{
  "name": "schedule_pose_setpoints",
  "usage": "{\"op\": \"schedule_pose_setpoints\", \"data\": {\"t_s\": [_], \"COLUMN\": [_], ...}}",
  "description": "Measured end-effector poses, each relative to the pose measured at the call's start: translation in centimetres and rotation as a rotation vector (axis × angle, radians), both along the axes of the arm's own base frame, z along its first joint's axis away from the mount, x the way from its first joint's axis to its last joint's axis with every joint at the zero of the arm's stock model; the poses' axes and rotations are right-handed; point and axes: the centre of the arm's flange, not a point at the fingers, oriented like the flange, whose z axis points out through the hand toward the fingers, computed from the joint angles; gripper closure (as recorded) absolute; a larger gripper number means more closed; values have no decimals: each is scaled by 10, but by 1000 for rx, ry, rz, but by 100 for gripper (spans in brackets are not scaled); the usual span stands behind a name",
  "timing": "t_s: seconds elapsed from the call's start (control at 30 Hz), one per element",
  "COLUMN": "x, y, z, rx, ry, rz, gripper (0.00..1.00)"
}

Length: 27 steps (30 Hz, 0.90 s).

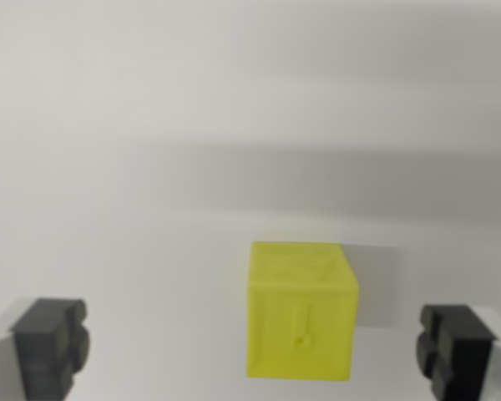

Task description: Pick yellow cube

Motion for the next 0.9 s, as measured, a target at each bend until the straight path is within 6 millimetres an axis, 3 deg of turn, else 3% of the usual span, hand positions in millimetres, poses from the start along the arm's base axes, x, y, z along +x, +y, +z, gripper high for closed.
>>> {"op": "schedule_pose_setpoints", "data": {"t_s": [0.9], "x": [-59], "y": [-23], "z": [-67], "rx": [8], "ry": [-3], "rz": [22], "gripper": [0]}}
